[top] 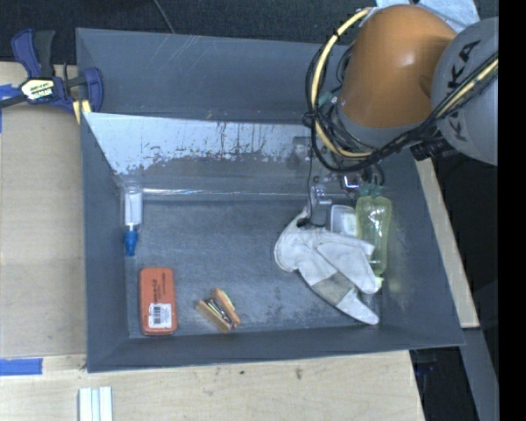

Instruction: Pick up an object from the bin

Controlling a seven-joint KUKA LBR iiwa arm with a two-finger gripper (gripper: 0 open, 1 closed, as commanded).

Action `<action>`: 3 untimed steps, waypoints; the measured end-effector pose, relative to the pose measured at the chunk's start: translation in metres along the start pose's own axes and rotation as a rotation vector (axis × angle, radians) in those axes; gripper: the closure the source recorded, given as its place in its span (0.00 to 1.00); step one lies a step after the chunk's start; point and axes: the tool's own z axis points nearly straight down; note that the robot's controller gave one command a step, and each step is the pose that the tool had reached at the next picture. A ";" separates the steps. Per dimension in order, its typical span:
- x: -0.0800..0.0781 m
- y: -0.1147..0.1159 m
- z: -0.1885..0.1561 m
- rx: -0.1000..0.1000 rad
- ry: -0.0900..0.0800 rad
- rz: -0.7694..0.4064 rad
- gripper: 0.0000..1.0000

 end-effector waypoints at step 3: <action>0.019 -0.042 0.071 0.000 -0.004 0.033 0.00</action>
Offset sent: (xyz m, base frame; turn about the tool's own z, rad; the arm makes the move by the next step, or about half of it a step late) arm -0.0291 -0.0495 -0.0753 -0.1102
